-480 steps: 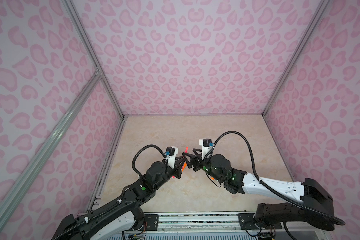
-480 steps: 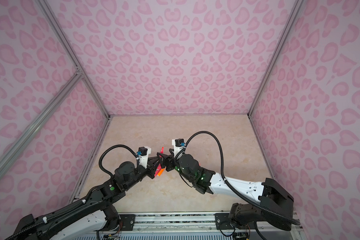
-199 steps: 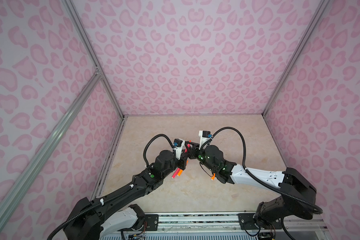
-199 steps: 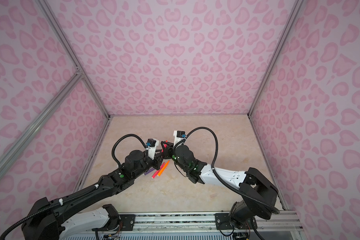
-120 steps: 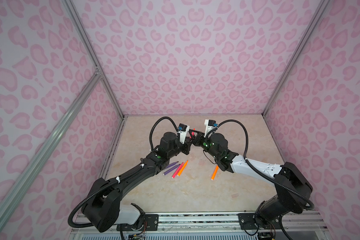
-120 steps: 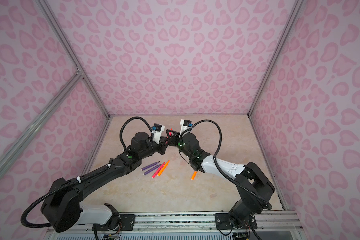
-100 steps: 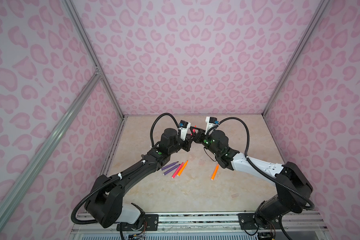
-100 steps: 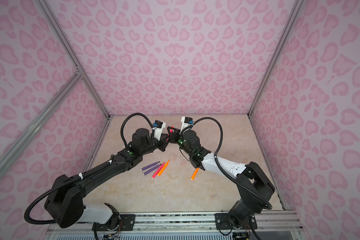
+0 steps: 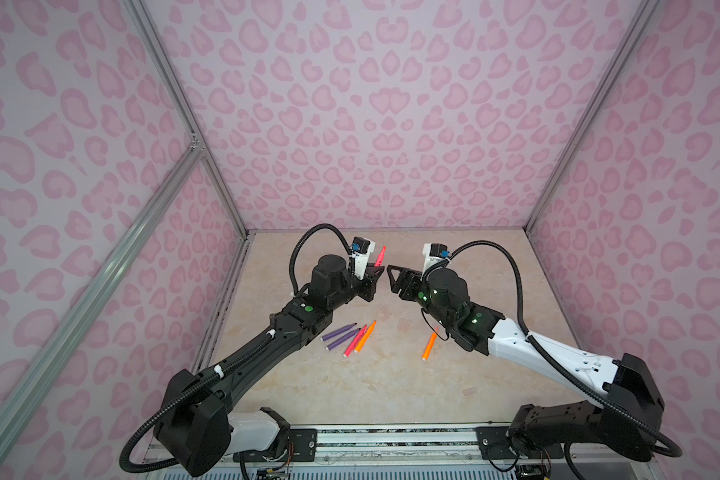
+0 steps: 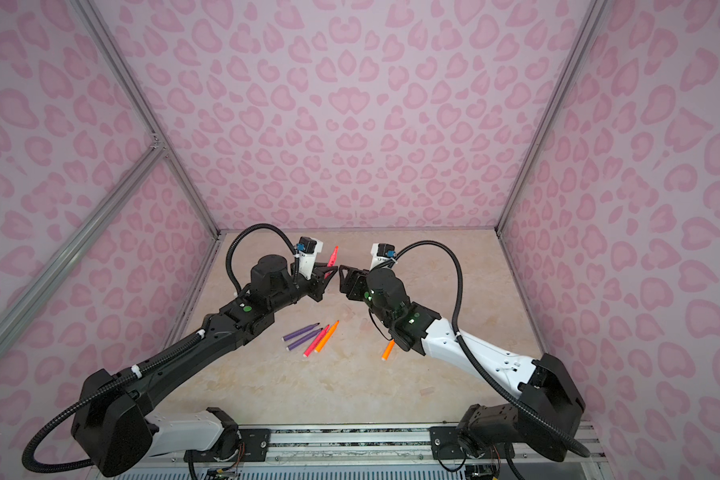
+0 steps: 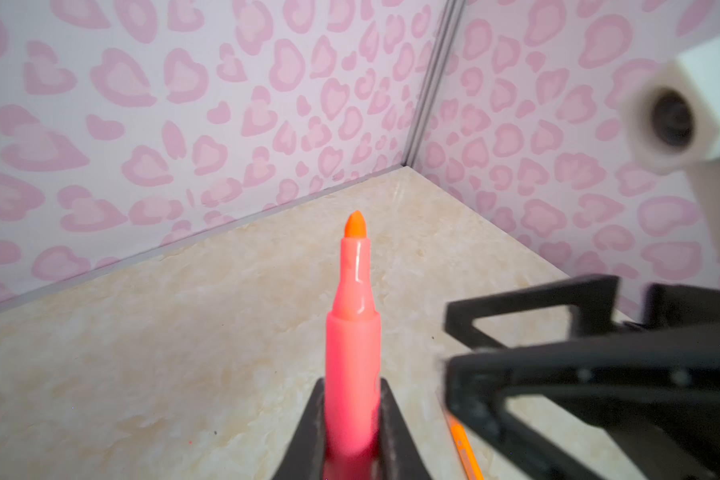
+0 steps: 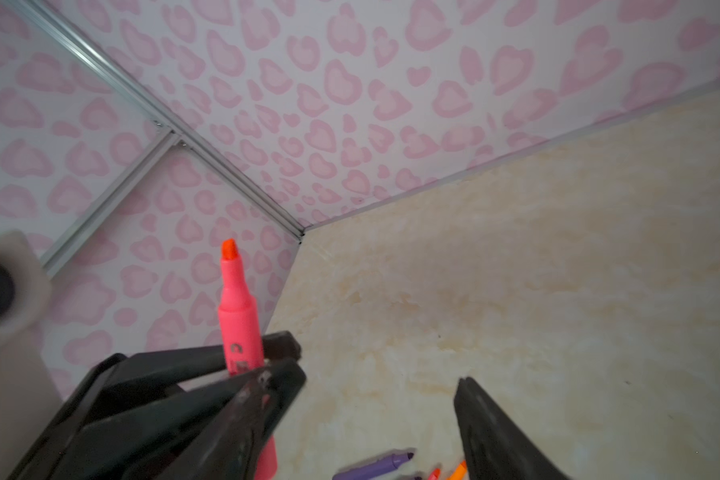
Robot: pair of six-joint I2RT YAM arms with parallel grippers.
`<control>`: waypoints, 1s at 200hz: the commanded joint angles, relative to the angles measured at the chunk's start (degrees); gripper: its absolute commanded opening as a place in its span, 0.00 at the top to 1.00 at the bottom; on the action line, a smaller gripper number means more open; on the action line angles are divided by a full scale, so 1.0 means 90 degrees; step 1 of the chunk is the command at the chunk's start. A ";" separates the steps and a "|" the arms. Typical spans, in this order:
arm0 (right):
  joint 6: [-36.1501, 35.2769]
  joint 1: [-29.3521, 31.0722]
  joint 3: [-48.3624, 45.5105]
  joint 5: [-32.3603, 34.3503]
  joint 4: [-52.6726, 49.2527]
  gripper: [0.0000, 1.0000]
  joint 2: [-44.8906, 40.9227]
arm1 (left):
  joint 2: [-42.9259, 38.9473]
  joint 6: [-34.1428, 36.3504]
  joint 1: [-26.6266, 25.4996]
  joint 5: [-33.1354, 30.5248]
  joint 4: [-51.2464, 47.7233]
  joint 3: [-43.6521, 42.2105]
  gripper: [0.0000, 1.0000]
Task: Insert the pens into the pen caps
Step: 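Withdraw the right gripper toward the loose caps while the left holds the marker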
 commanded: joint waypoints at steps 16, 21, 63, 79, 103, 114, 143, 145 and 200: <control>0.1565 0.0097 -0.0212 0.1269 -0.3526 0.32 -0.0682 | -0.0236 -0.0180 0.0000 -0.0573 -0.0106 0.0005 0.97; 0.1764 0.0116 -0.0320 0.1283 -0.3741 0.32 -0.0805 | -0.0304 -0.0209 0.0007 -0.0567 -0.0092 -0.0050 0.97; 0.3668 0.0640 -0.1683 0.1537 -0.4445 0.32 -0.1847 | -0.0993 -0.0332 0.0003 -0.0446 -0.0079 -0.0428 0.97; 0.4164 0.0851 -0.2148 0.1422 -0.4545 0.32 -0.2120 | -0.1222 -0.0371 0.0003 -0.0349 -0.0228 -0.0464 0.97; 0.4621 0.1152 -0.2535 0.1264 -0.4860 0.31 -0.2373 | -0.1638 -0.0511 0.0003 -0.0291 -0.0319 -0.0659 0.97; 0.4826 0.1263 -0.2640 0.1315 -0.5049 0.31 -0.2471 | -0.1805 -0.0617 0.0003 -0.0269 -0.0419 -0.0718 0.97; 0.5815 0.1335 -0.2802 0.1127 -0.5734 0.31 -0.2559 | -0.2296 -0.0822 0.0003 -0.0289 -0.0688 -0.0958 0.97; 0.5906 0.1339 -0.2798 0.1108 -0.5820 0.31 -0.2554 | -0.2322 -0.0838 0.0003 -0.0308 -0.0698 -0.0972 0.97; 0.6616 0.1410 -0.3103 0.0467 -0.6200 0.30 -0.2583 | -0.3128 -0.0978 0.0003 -0.0569 -0.1034 -0.1484 0.97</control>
